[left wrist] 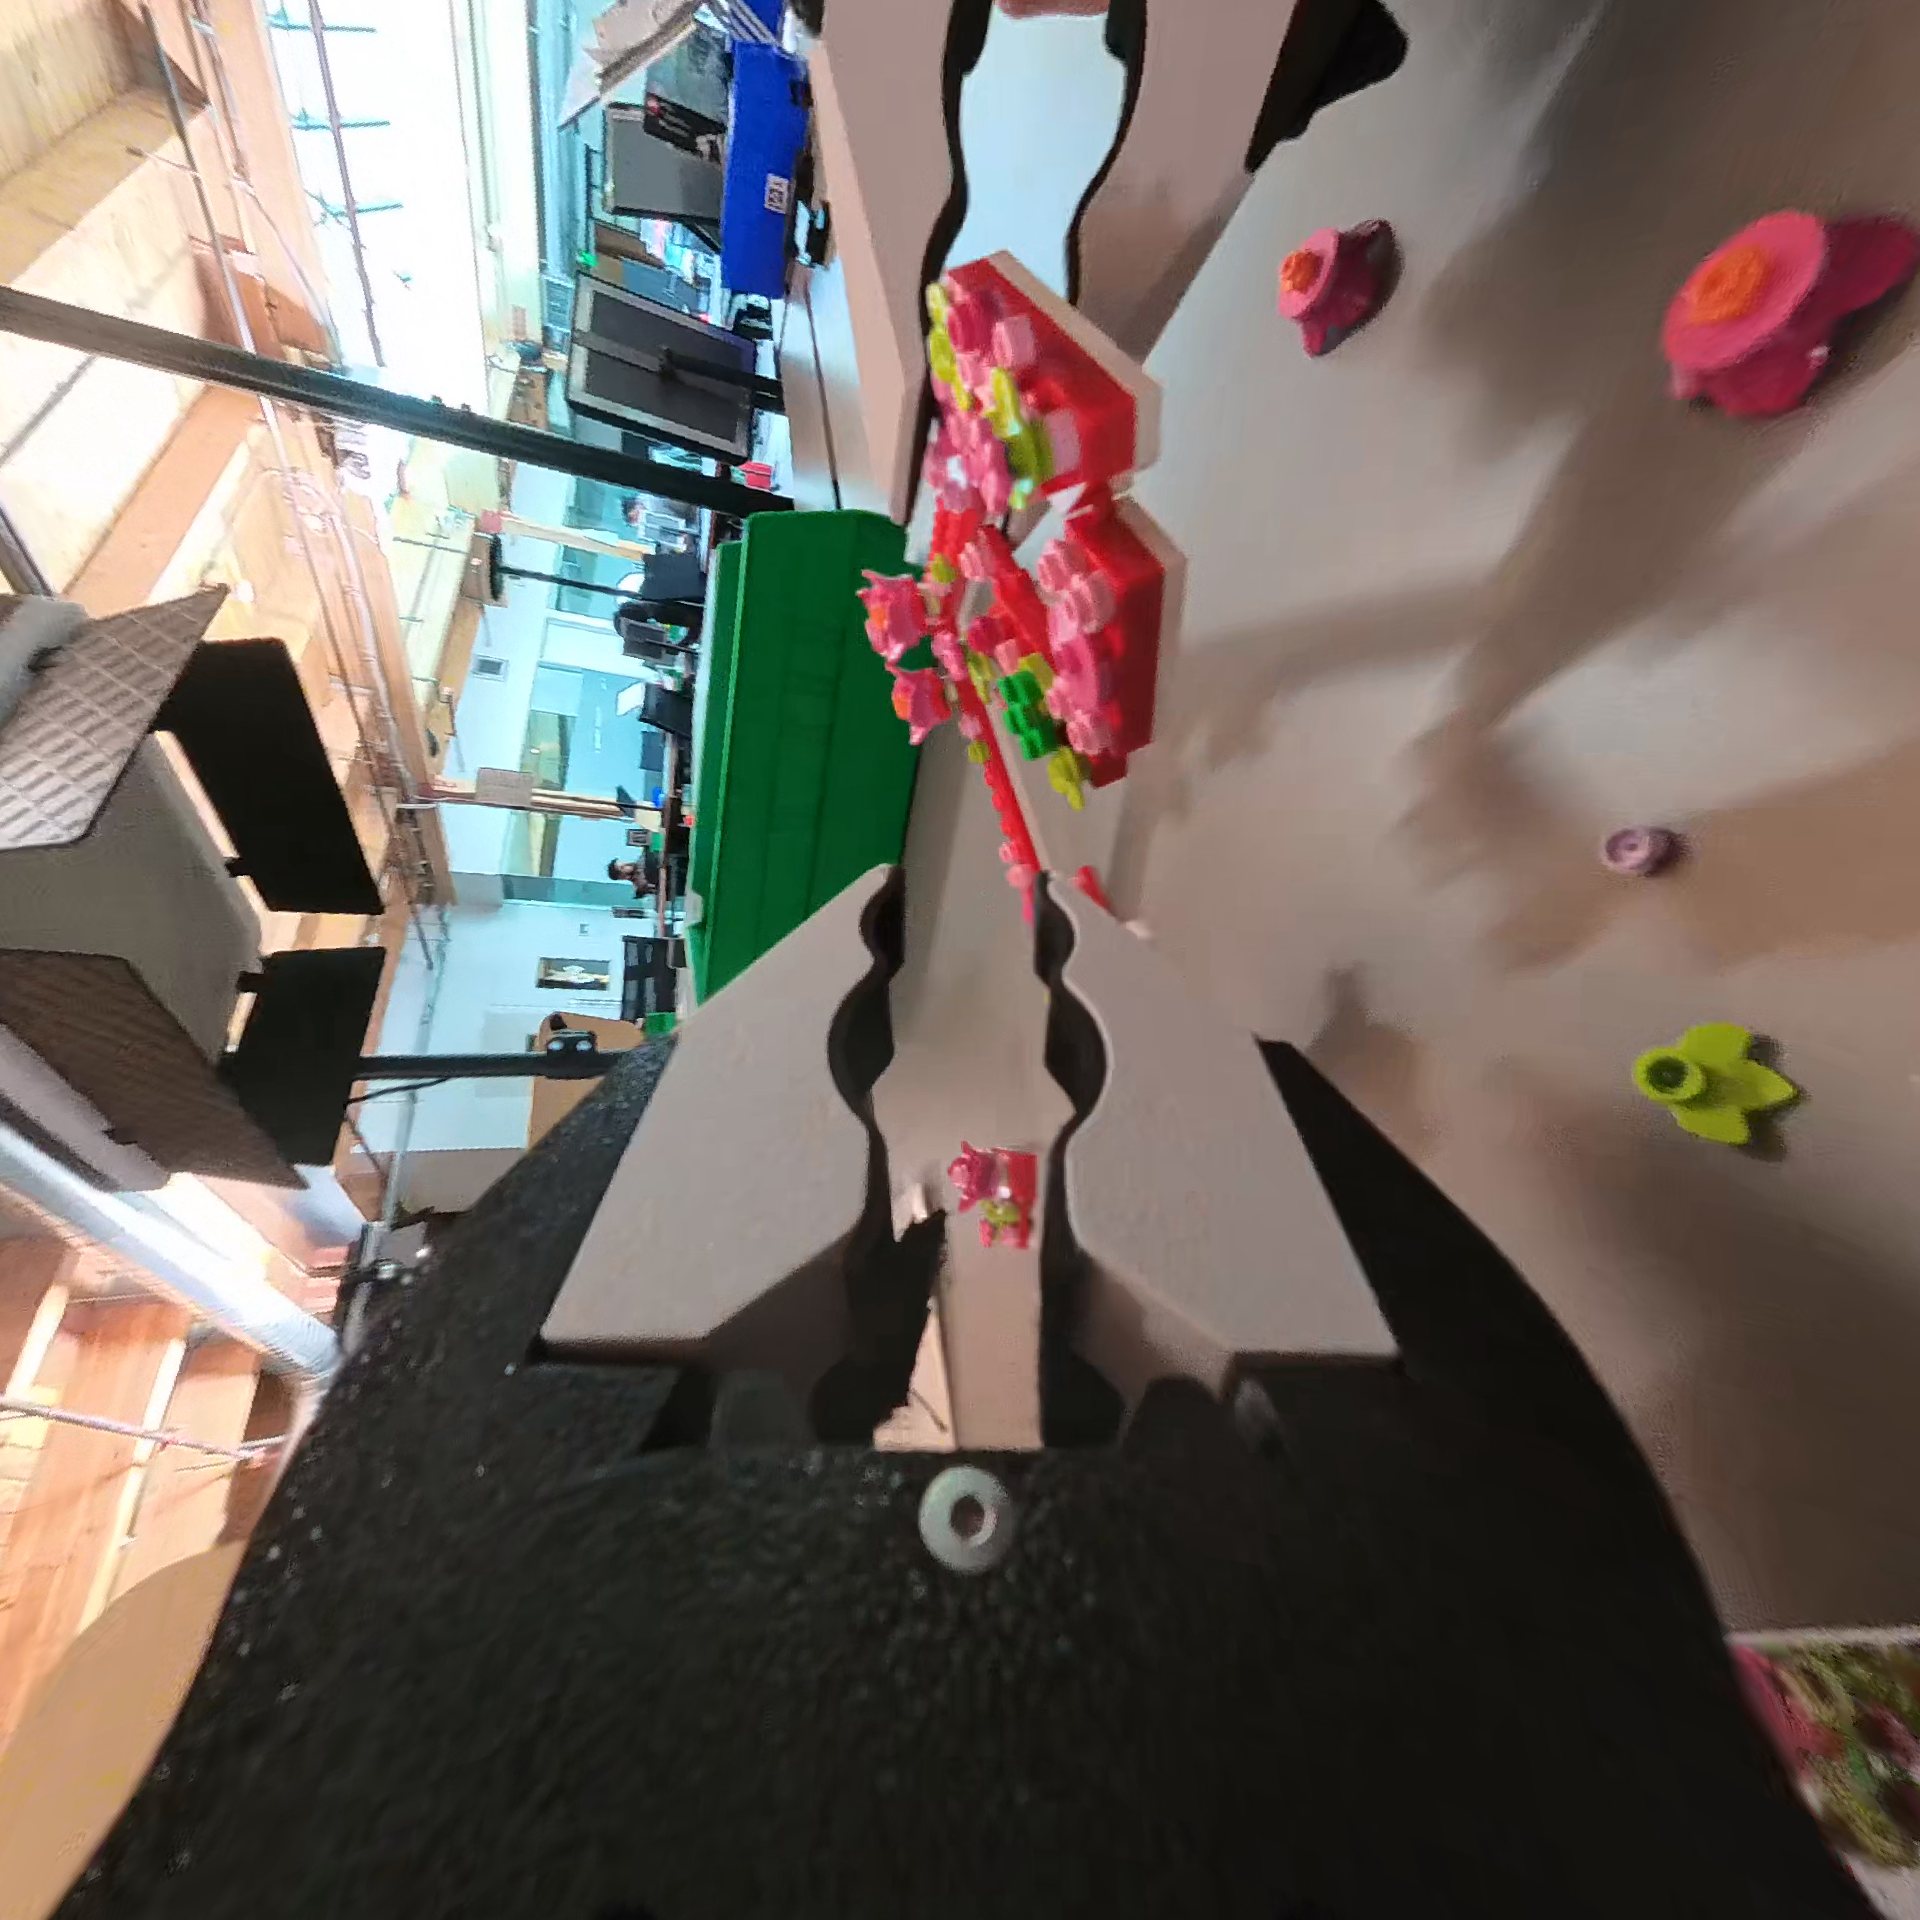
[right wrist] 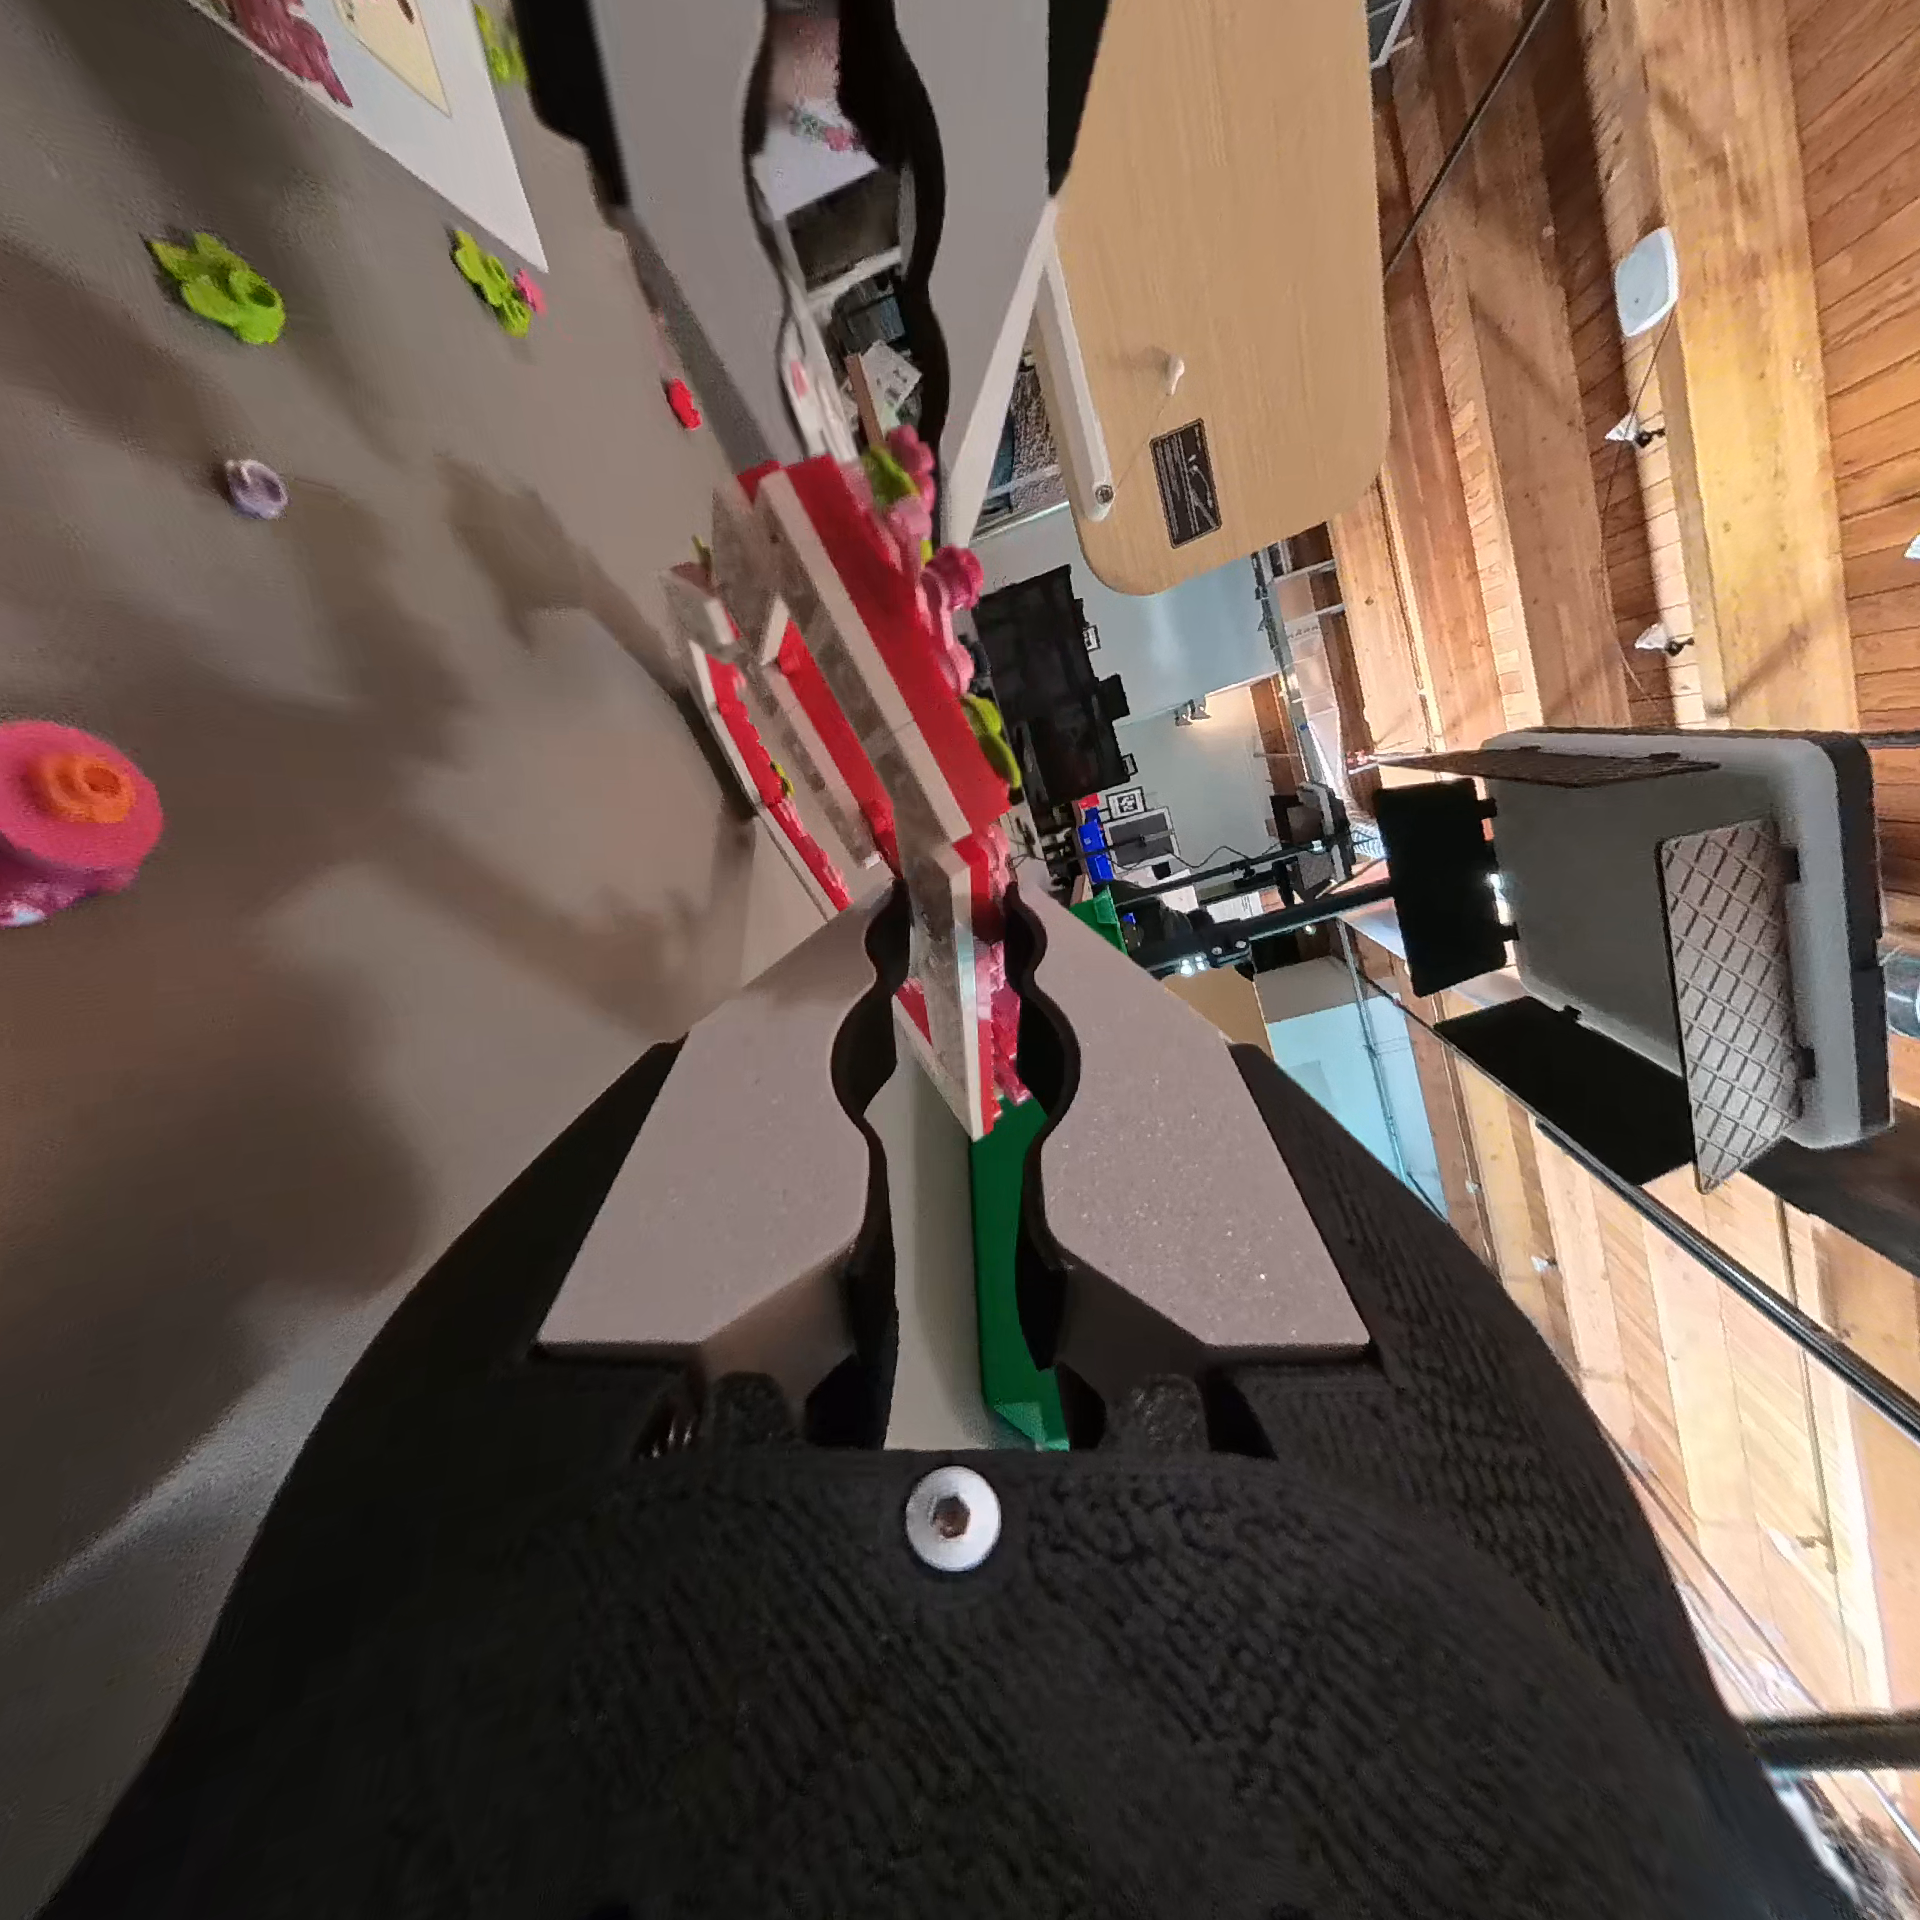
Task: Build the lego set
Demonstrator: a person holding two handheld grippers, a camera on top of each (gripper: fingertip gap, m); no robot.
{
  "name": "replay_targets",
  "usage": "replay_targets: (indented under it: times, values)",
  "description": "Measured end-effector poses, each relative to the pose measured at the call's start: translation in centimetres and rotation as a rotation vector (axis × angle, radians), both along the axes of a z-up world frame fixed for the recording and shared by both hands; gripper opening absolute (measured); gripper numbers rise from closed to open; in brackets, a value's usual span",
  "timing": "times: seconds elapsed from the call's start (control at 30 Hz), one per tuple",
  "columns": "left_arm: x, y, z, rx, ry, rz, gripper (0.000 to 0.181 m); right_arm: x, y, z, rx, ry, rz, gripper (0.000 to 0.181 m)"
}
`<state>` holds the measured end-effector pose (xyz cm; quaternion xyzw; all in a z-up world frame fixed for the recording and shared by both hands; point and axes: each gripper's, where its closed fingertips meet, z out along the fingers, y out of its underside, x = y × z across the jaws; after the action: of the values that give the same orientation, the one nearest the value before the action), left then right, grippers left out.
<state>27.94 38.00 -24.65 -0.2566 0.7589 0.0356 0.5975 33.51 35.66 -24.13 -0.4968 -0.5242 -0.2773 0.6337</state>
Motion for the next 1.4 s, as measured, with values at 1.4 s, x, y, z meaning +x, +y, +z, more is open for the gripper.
replay_targets:
  times: [1.4]
  values:
    - [2.0,-1.8,-0.2,-0.077,-0.281,-0.15,0.012,-0.3,-1.0,1.1,-0.068,0.179,0.087,0.028]
